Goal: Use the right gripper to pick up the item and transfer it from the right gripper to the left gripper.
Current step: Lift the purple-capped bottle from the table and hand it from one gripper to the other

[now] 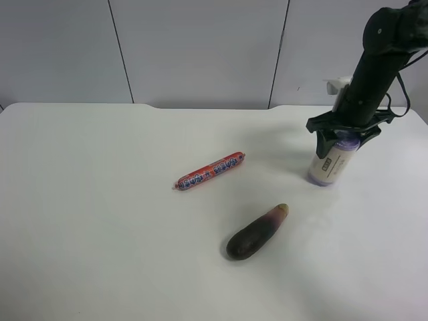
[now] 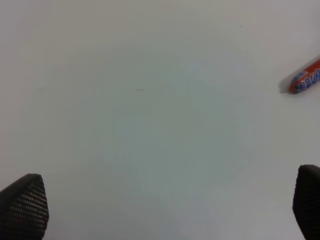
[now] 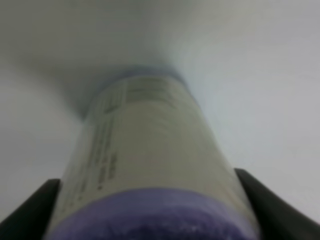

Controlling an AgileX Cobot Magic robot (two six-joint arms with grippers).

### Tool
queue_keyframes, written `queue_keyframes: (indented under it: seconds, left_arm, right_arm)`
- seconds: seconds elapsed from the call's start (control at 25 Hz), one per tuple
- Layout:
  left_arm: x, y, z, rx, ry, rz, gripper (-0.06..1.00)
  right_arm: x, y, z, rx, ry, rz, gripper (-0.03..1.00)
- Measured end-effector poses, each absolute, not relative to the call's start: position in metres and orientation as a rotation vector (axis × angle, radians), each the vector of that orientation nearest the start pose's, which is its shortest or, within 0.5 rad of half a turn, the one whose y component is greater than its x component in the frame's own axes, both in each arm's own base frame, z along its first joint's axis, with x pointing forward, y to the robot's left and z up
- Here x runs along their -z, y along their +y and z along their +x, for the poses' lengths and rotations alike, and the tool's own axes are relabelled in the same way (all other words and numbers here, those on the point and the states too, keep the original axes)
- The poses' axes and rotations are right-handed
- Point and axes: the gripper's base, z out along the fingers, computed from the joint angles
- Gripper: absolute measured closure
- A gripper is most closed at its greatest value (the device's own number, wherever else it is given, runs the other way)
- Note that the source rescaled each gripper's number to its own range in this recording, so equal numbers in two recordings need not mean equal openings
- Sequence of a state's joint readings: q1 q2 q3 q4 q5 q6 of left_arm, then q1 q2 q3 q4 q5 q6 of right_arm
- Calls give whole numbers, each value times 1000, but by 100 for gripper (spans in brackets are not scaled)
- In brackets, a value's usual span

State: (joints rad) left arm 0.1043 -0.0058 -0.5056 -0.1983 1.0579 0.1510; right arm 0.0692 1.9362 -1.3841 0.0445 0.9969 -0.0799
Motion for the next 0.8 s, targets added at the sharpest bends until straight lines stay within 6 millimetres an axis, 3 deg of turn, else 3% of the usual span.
queue_keyframes:
  seconds: [0.56,0.8]
  left_arm:
    - [-280,-16,-6,75,2014,57,-6]
    - [-280,-16,-6,75,2014,57,-6]
  right_arm:
    - [-261,36,352,-159,2906,-194,97]
    - [-284,56,338,-216,2847,-294,97]
